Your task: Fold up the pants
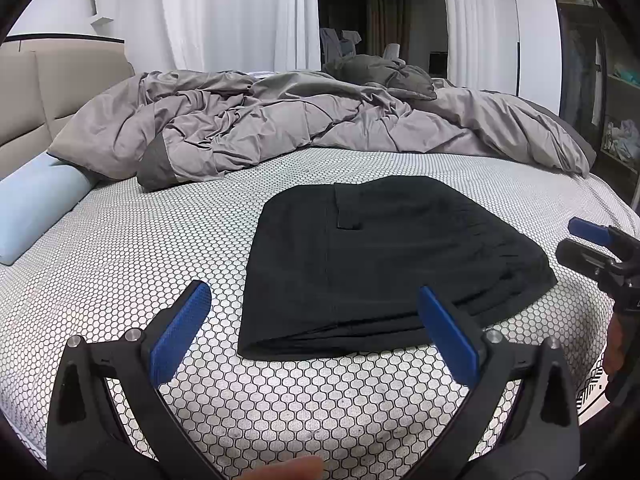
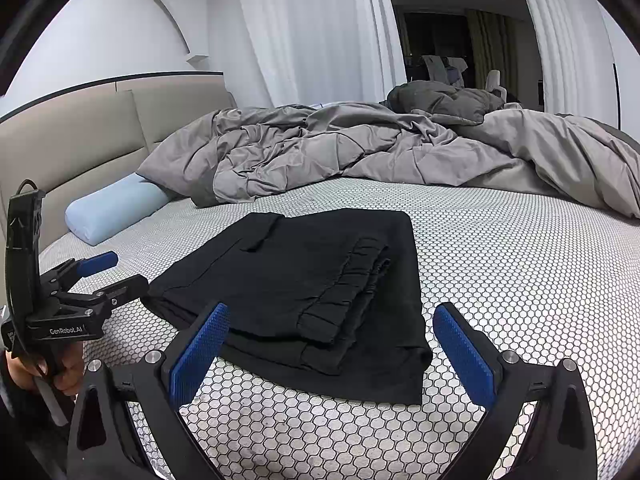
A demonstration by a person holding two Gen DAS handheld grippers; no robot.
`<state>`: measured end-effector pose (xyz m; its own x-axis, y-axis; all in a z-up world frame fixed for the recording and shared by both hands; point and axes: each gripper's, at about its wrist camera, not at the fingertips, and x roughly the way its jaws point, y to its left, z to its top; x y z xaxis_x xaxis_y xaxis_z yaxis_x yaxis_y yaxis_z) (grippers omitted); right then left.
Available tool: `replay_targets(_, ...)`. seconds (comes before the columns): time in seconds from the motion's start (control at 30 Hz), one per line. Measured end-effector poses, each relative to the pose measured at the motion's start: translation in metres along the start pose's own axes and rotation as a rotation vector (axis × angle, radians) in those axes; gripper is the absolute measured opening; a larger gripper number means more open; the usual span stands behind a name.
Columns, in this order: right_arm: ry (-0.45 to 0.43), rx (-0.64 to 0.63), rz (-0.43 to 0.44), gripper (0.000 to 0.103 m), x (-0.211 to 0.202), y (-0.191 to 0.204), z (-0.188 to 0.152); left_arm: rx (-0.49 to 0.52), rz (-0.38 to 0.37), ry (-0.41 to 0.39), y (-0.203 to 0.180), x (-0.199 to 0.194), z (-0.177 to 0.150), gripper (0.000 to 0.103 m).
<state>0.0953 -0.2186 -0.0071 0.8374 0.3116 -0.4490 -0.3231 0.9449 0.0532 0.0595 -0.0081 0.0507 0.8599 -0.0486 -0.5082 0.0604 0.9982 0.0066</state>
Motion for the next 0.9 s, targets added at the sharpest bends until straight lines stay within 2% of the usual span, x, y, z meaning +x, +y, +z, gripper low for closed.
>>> replay_targets(0.9, 0.002, -0.013, 0.002, 0.103, 0.0006, -0.0037, 0.0001, -0.004, 0.005, -0.009, -0.0065, -0.0017, 0.0014, 0.102)
